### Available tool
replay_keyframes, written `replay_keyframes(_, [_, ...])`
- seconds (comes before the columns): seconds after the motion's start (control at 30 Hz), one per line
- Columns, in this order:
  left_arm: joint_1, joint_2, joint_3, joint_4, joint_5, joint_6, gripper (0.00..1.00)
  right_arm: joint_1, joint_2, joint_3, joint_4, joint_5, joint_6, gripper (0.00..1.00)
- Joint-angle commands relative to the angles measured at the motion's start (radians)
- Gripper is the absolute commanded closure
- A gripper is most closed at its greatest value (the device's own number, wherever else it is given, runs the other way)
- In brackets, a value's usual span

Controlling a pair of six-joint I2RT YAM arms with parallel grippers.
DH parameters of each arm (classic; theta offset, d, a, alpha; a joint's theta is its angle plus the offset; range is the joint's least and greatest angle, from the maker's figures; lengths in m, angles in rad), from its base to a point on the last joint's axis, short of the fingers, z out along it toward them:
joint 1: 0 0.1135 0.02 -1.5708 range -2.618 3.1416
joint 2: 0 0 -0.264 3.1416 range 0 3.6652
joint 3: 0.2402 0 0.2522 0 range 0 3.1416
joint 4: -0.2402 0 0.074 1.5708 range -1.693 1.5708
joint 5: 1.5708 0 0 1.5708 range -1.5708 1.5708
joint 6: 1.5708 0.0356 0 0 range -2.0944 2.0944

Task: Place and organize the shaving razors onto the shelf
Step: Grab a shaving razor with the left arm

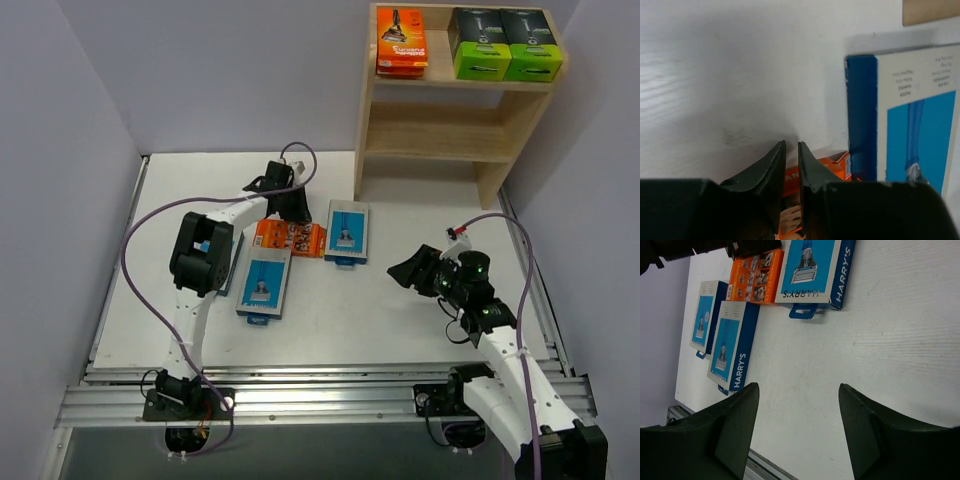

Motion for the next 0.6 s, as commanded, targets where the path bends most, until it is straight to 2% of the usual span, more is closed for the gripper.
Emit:
replay_keyframes(0.0, [-0.061,-0.024,-0.118,-0.024,0.031,0.019,0.75,0.01,-0.064,0.034,-0.059,0.052,0.025,0.4])
replay_keyframes(0.23, [-0.141,-0.105,-0.299,0.068,0.023,-0.005,0.78,0.012,-0.113,0.04,-0.111,0.081,0.08,0.39])
replay_keyframes(0.57, [-0.242,-0.205,-0.429,0.115,0.023,-0.044,0.78,0.015,-0.222,0.025,-0.179,0.121,0.123,0.38])
